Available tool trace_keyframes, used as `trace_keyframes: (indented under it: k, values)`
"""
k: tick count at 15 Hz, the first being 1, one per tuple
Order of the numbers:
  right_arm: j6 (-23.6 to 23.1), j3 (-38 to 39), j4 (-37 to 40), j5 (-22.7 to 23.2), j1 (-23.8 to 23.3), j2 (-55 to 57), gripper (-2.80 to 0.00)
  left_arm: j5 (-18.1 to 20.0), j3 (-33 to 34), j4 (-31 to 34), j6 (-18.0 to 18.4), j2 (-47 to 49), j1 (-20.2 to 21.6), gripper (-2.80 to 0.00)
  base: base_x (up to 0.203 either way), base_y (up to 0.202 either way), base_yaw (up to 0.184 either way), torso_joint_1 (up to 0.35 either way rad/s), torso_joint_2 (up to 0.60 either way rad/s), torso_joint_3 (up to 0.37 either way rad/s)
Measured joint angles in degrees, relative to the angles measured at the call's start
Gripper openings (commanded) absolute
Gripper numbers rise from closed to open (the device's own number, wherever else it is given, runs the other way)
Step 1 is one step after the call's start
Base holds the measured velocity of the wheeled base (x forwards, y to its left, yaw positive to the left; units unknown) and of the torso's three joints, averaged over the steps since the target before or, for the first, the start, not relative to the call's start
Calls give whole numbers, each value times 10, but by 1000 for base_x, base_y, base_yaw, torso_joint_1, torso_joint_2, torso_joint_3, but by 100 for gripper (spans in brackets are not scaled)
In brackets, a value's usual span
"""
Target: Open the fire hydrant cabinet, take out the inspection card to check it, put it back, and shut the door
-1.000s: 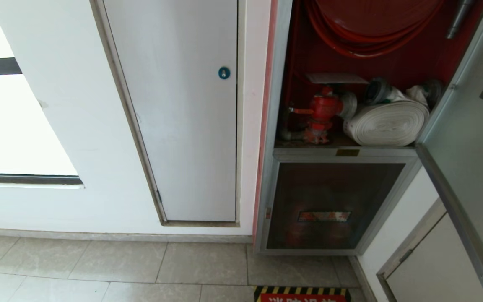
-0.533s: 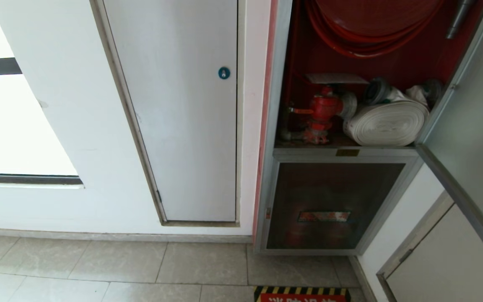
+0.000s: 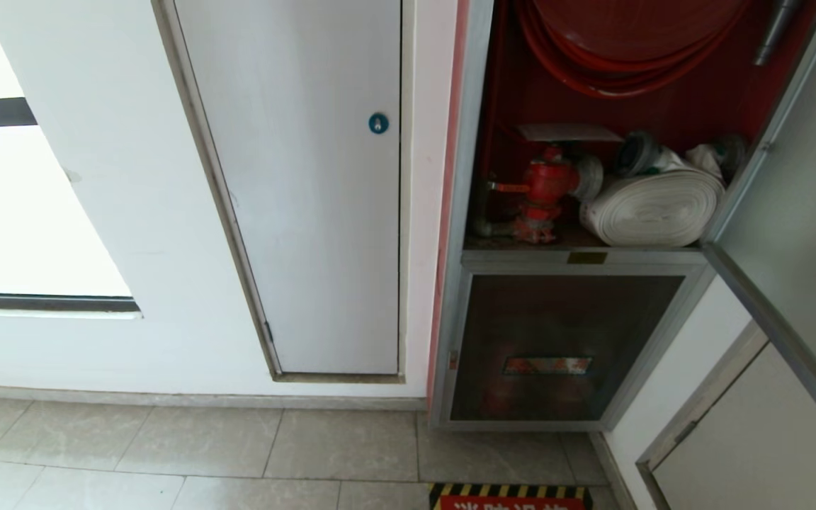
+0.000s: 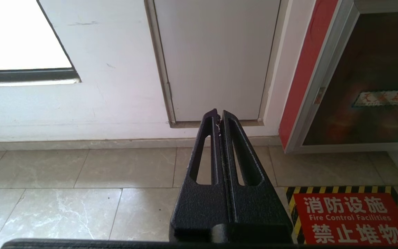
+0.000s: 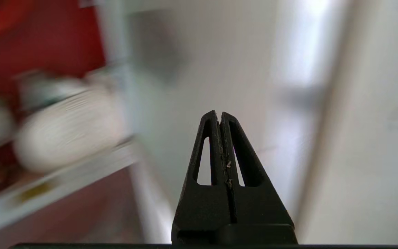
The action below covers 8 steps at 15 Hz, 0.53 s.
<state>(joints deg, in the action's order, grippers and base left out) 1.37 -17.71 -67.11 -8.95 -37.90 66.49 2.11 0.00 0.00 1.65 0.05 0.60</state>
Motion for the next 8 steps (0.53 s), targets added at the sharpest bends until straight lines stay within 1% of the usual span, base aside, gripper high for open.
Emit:
trace_keyframes:
  k: [2,3,4,5,7,8]
  values:
    - [0,34,2,77,37,-28,-280,0,0,0,0,0,0,-280,0,0,0,0,0,0]
    - [0,48,6,104,65,-44,-280,0,0,0,0,0,0,-280,0,0,0,0,0,0]
    - [0,58,15,117,100,-61,-280,0,0,0,0,0,0,-280,0,0,0,0,0,0]
    - [0,65,34,121,138,-79,-280,0,0,0,0,0,0,-280,0,0,0,0,0,0]
    - [0,75,88,123,219,-126,-280,0,0,0,0,0,0,-280,0,0,0,0,0,0]
    - [-1,78,118,123,251,-154,-280,0,0,0,0,0,0,-280,0,0,0,0,0,0]
